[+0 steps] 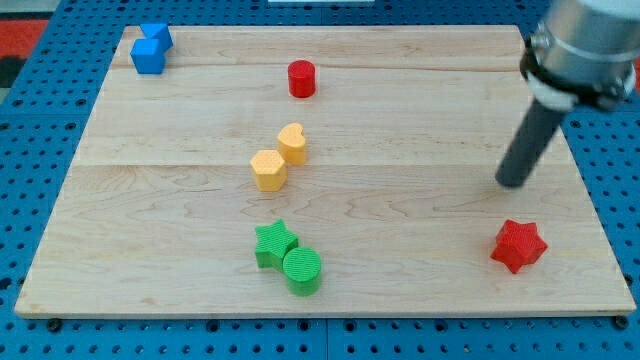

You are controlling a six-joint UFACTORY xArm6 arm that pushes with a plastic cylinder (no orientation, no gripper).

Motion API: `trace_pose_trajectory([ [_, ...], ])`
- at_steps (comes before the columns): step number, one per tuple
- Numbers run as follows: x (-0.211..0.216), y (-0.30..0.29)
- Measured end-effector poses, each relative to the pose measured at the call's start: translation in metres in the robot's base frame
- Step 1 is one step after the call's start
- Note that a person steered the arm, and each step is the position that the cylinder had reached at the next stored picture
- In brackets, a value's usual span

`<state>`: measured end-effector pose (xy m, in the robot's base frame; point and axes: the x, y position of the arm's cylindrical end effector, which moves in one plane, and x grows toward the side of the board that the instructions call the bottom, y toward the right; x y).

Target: Move the red circle into the red star

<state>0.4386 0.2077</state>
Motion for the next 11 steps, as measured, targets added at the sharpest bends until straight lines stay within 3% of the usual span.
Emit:
trace_pose_trajectory([
  [1, -0.092, -0.064],
  [2, -0.135, -0.167],
  [3, -0.15, -0.252],
  [5, -0.172, -0.356],
  [6, -0.139, -0.342],
  [7, -0.136, -0.256],
  [8, -0.154, -0.217],
  [10, -0.089, -0.124],
  [11, -0.065, -0.14],
])
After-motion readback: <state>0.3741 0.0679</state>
